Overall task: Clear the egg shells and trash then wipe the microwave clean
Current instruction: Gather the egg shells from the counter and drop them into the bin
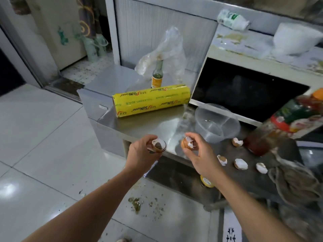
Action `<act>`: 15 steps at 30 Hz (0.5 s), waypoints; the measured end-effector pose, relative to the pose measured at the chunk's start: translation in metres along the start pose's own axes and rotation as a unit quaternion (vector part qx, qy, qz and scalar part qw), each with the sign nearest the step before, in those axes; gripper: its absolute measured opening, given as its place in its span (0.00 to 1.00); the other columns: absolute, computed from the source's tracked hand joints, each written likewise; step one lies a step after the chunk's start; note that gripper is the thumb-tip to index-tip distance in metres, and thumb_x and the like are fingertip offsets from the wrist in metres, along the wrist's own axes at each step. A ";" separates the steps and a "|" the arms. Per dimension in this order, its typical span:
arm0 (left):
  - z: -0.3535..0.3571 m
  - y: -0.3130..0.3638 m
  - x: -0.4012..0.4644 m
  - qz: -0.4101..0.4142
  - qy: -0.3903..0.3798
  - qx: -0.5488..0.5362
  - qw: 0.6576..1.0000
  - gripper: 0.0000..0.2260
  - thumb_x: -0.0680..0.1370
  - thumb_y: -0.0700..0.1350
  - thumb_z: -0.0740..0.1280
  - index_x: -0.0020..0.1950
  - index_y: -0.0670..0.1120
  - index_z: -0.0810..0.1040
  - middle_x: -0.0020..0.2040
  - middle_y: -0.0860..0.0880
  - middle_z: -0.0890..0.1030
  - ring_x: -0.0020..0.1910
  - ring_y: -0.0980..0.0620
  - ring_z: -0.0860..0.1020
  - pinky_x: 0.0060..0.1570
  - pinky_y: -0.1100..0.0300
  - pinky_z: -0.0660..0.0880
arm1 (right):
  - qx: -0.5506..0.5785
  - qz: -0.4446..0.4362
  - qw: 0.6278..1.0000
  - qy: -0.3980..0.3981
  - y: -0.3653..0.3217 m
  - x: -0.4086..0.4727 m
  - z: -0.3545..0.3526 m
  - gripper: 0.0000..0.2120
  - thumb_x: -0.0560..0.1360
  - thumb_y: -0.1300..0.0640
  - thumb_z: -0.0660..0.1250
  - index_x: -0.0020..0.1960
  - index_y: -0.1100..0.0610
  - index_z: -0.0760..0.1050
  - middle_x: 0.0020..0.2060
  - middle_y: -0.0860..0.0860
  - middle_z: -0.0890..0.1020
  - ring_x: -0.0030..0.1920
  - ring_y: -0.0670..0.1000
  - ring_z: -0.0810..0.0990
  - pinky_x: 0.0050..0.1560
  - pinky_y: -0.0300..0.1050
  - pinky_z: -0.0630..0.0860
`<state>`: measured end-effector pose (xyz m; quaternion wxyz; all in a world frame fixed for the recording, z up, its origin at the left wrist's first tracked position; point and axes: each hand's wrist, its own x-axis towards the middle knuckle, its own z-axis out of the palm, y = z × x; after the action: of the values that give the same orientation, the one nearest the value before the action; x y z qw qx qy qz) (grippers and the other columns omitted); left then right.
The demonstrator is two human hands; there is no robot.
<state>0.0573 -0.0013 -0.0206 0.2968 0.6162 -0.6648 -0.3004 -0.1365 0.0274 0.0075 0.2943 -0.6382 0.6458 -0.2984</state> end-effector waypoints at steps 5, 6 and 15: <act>0.023 0.032 -0.002 0.029 -0.028 -0.012 0.999 0.18 0.67 0.47 0.76 0.55 0.50 0.78 0.47 0.56 0.81 0.45 0.59 0.77 0.41 0.72 0.68 | -0.005 0.054 0.997 0.054 0.031 -0.026 -0.040 0.19 0.74 0.59 0.68 0.63 0.48 0.69 0.52 0.46 0.77 0.52 0.46 0.76 0.47 0.27 0.67; 0.027 0.039 -0.002 0.033 -0.037 -0.012 0.999 0.17 0.67 0.47 0.76 0.54 0.50 0.78 0.46 0.56 0.80 0.45 0.59 0.77 0.41 0.72 0.69 | -0.006 0.067 0.996 0.065 0.037 -0.031 -0.048 0.19 0.74 0.58 0.68 0.63 0.48 0.69 0.50 0.46 0.77 0.51 0.46 0.76 0.45 0.26 0.67; 0.069 0.073 0.014 0.055 -0.088 -0.019 0.994 0.17 0.66 0.43 0.77 0.53 0.49 0.78 0.46 0.55 0.81 0.45 0.58 0.78 0.41 0.74 0.68 | -0.040 0.123 0.980 0.151 0.080 -0.042 -0.093 0.19 0.70 0.59 0.73 0.59 0.54 0.74 0.52 0.48 0.78 0.52 0.48 0.75 0.51 0.38 0.68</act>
<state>-0.0431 -0.0082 -0.0086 0.2648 0.5439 -0.7154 -0.3495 -0.2582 0.0706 0.0070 0.2016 -0.5129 0.7677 -0.3271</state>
